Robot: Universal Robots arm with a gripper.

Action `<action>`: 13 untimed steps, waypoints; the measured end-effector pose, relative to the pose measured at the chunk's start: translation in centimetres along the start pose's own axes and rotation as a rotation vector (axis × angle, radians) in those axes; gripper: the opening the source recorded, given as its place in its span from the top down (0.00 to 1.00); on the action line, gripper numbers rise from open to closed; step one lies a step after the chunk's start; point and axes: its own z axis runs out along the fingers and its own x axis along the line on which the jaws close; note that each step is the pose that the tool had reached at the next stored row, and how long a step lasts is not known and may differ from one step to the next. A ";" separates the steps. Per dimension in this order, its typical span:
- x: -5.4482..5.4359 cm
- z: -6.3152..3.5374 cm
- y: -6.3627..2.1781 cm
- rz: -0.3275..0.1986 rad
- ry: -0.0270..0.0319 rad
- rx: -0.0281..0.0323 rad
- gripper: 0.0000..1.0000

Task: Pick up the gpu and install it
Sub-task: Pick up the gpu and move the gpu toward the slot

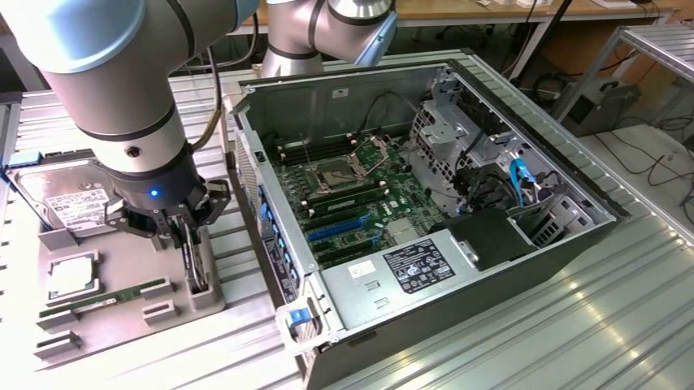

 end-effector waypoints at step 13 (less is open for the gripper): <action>-0.1 -1.33 0.08 -0.072 0.0048 -0.0101 0.74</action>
